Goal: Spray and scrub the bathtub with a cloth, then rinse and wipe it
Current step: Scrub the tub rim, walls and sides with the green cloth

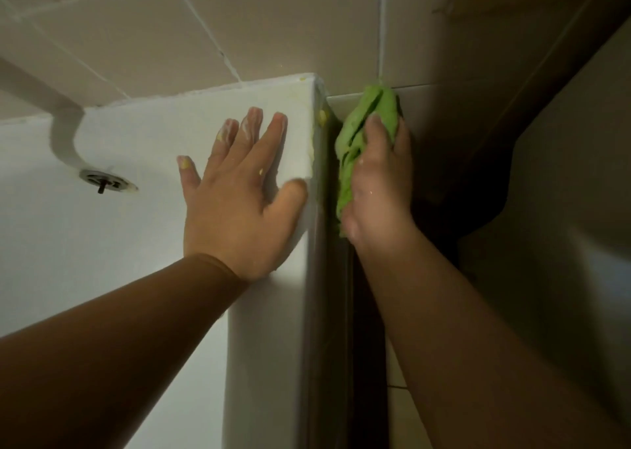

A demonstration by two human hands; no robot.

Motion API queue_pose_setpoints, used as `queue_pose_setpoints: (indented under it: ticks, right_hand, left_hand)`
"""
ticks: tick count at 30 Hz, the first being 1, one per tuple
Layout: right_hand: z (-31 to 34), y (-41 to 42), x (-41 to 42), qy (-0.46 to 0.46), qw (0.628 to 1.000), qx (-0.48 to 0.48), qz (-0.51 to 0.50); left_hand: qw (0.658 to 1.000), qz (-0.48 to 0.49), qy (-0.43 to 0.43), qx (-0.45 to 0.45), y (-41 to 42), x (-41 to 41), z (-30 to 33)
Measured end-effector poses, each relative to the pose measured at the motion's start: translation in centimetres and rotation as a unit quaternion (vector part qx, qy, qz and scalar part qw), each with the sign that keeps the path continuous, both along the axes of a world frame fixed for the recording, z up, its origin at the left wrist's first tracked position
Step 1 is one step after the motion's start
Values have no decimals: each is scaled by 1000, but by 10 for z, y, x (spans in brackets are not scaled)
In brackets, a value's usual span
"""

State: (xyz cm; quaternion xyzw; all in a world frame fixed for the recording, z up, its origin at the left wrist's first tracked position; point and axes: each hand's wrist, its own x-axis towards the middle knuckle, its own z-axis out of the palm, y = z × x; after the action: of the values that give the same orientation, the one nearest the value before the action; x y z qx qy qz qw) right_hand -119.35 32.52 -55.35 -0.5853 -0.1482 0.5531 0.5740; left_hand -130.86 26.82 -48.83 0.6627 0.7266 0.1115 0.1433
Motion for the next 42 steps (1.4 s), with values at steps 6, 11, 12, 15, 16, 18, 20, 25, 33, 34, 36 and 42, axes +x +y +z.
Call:
queue_pose_setpoints:
  ticks: [6, 11, 12, 15, 16, 18, 20, 25, 33, 34, 36, 42]
  right_hand:
    - [26, 3, -23, -157, 976, 96, 118]
    - [23, 2, -18, -225, 955, 114, 158]
    - [23, -8, -16, -233, 951, 121, 165]
    - [27, -57, -9, -268, 935, 133, 191]
    - [30, -73, -8, -278, 930, 137, 196]
    - [34, -79, -9, -286, 927, 135, 200]
    - [33, -48, -12, -282, 929, 114, 210]
    - [40, -7, -20, -286, 931, 103, 204]
    - [39, -87, -9, -295, 920, 111, 231]
    - [37, -69, -13, -296, 922, 108, 225]
    - [37, -33, -17, -280, 931, 96, 212]
    - [37, -93, -10, -313, 914, 97, 240]
  left_hand:
    - [996, 37, -58, 52, -2, -8, -9]
    - [994, 66, -73, 57, 0, -8, -11]
    - [992, 71, -84, 59, 0, -7, -10]
    - [986, 91, -125, 68, -9, -5, -8]
    - [985, 93, -131, 67, -15, -6, -9]
    - [985, 86, -136, 60, -31, -6, -12]
    - [985, 85, -143, 55, -46, -6, -15]
    - [978, 108, -169, 57, -64, -1, -16]
    - [970, 141, -196, 28, -101, 9, -10]
    - [969, 146, -198, 25, -105, 9, -9]
    - [965, 162, -205, 13, -113, 11, -7]
    - [954, 216, -204, -45, -133, 17, 1]
